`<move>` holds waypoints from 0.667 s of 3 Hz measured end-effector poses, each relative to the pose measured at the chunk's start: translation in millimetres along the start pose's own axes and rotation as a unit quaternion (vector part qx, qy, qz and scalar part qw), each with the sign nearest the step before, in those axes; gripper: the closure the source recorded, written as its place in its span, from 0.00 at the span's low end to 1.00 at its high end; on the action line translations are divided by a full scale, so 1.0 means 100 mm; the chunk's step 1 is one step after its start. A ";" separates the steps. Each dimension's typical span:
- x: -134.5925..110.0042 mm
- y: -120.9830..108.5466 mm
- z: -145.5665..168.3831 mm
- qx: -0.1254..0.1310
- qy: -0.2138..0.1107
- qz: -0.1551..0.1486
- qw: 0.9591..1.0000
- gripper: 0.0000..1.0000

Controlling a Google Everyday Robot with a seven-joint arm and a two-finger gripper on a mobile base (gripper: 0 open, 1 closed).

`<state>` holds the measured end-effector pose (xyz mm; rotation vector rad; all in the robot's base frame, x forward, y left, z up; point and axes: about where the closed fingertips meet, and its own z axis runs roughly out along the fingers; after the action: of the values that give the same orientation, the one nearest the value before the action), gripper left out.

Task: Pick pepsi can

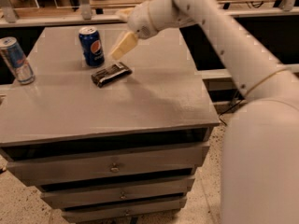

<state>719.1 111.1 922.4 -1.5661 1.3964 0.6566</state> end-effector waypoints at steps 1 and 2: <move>0.09 -0.09 0.43 -0.027 -0.048 0.040 0.998 0.00; 0.08 -0.13 0.67 -0.044 -0.068 0.049 0.996 0.00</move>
Offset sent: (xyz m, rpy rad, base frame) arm 0.0428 0.0718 -0.0384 0.1740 0.1519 0.0963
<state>745.2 165.4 889.5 -1.4975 1.3640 0.8782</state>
